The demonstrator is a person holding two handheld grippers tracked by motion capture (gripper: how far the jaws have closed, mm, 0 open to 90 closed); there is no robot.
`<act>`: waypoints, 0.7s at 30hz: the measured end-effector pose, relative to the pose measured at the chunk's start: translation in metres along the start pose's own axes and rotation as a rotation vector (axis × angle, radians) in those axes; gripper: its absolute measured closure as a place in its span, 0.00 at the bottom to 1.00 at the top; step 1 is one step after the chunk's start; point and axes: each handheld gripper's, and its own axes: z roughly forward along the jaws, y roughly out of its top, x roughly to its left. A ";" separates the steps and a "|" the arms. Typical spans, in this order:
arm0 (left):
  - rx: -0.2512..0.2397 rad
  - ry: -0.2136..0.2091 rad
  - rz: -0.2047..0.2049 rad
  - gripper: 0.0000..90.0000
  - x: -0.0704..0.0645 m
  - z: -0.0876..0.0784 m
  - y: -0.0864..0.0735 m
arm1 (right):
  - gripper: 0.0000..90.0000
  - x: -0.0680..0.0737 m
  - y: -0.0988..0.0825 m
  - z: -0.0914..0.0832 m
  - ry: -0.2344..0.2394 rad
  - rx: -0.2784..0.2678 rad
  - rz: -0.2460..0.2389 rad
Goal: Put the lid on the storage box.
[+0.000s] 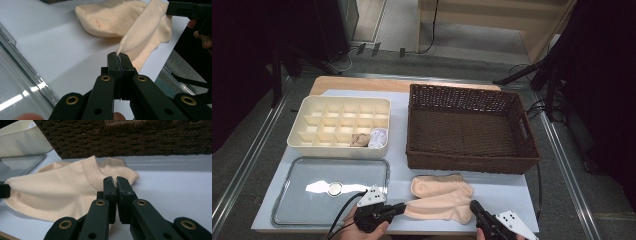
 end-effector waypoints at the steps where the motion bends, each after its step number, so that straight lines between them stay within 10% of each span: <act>1: -0.007 -0.007 0.000 1.00 0.000 -0.001 0.001 | 0.98 0.001 0.000 -0.001 0.001 -0.004 0.001; 21: -0.072 -0.027 -0.025 1.00 0.003 0.007 0.038 | 0.98 0.000 0.029 0.005 -0.023 -0.073 -0.014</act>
